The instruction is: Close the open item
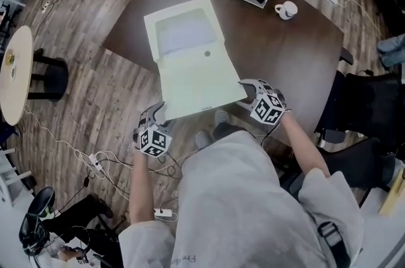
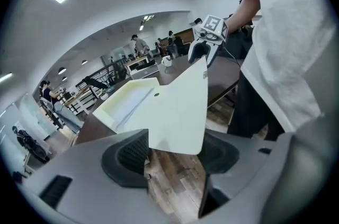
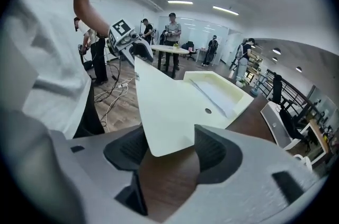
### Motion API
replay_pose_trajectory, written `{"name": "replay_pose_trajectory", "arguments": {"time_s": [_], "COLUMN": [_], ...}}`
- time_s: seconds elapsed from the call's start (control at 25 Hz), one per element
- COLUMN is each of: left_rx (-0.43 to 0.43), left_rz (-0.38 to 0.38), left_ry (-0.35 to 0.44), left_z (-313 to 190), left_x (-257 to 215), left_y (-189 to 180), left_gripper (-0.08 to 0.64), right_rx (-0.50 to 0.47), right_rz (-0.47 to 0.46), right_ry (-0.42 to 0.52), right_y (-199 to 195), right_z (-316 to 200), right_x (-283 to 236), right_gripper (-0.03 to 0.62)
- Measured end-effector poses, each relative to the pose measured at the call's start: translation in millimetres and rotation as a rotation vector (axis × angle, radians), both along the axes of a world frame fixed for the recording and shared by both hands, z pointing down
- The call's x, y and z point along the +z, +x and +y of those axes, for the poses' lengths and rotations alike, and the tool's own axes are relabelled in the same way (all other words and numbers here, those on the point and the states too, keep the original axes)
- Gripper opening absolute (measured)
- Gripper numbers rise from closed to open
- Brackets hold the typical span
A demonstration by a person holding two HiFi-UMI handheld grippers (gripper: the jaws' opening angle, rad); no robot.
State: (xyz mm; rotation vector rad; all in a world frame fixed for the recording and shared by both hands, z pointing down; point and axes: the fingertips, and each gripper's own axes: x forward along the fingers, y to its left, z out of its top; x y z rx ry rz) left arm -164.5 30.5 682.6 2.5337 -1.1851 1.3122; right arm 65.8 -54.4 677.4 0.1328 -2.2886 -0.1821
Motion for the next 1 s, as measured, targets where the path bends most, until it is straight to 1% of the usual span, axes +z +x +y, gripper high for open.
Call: {"name": "replay_pose_trajectory", "arguments": {"time_s": [0.04, 0.12, 0.24, 0.36, 0.48, 0.56, 0.72, 0.88, 1.0], "left_rx": [-0.011, -0.037, -0.100, -0.168, -0.215, -0.234, -0.258, -0.265, -0.267], "left_rz": [0.004, 0.016, 0.062, 0.113, 0.137, 0.152, 0.207, 0.198, 0.192], "left_ry": [0.006, 0.024, 0.056, 0.086, 0.098, 0.099, 0.086, 0.092, 0.102], "left_z": [-3.3, -9.5, -21.3, -36.4, -46.2, -52.7, -65.2, -73.5, -85.4], "left_x": [-1.8, -7.7, -21.5, -36.6, -49.4, -57.7, -71.6, -86.0, -93.0], "left_y": [-1.0, -1.5, -3.6, -8.6, -13.3, -14.6, -14.6, -16.1, -19.0], "left_gripper": [0.256, 0.222, 0.127, 0.094, 0.089, 0.082, 0.075, 0.067, 0.061], "right_rx": [0.002, -0.003, -0.007, 0.018, 0.023, 0.016, -0.008, -0.042, -0.050], "right_rz": [-0.017, -0.044, -0.096, -0.164, -0.218, -0.246, -0.295, -0.318, -0.326], "right_ry": [-0.002, 0.006, 0.007, -0.001, -0.021, -0.039, -0.094, -0.136, -0.146], "right_y": [-3.0, -7.3, -12.1, -15.3, -18.2, -19.8, -21.6, -25.0, -30.4], "right_z": [-2.7, -7.5, -17.0, -35.1, -49.8, -58.4, -72.2, -84.5, -103.6], "right_x": [-2.5, -8.5, -20.4, -36.2, -50.9, -61.9, -78.3, -93.4, -101.0], "right_gripper": [0.257, 0.202, 0.156, 0.112, 0.098, 0.091, 0.081, 0.074, 0.069]}}
